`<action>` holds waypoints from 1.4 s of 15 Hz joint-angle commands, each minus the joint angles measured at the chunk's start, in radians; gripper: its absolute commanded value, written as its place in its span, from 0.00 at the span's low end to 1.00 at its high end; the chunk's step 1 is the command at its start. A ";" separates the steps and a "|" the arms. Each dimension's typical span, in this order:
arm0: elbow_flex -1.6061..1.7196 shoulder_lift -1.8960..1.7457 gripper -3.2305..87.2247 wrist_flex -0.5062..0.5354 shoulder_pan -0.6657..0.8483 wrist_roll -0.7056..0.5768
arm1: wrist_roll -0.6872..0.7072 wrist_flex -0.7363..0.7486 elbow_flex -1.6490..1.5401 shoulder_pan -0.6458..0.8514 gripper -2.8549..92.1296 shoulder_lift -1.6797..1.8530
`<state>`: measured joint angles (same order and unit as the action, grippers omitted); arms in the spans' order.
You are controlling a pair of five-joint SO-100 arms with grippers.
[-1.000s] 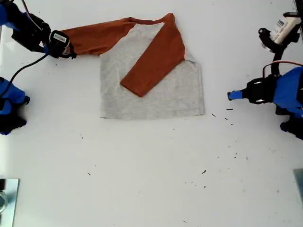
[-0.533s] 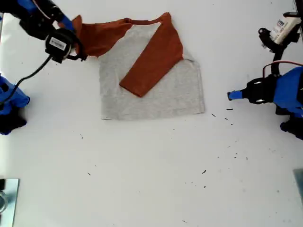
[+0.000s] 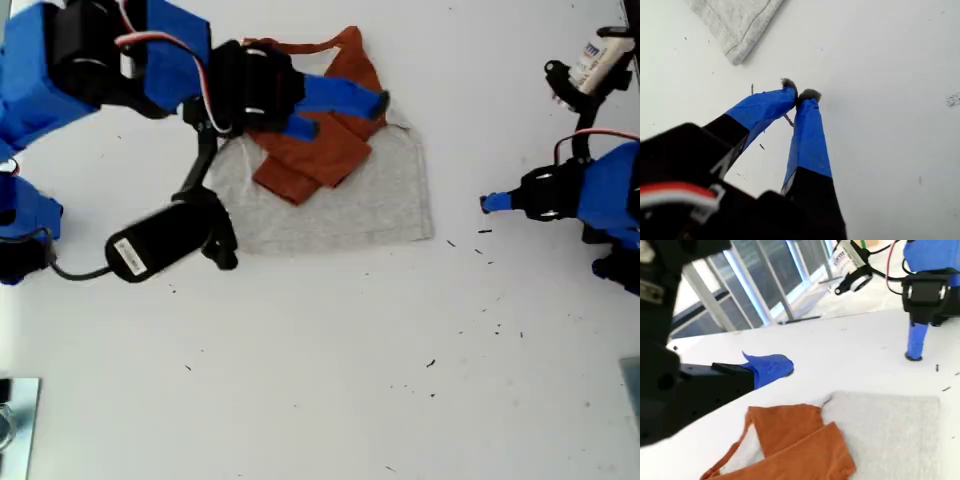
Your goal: Fold t shirt
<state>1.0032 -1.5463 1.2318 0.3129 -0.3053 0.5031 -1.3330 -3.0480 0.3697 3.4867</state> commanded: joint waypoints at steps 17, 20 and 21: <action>1.384 -0.965 0.27 -0.058 -0.100 0.477 | -0.035 -0.003 0.723 -0.052 0.39 -0.848; 0.954 -0.592 0.35 0.061 -0.150 0.460 | -0.012 -0.095 1.091 -0.083 0.40 -1.235; 0.904 -0.509 0.35 0.064 -0.156 0.457 | -0.018 -0.100 1.118 -0.087 0.40 -1.289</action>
<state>2.0479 -2.1506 1.2824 0.1733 0.1503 0.4771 -1.4128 -2.0402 0.2945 2.2703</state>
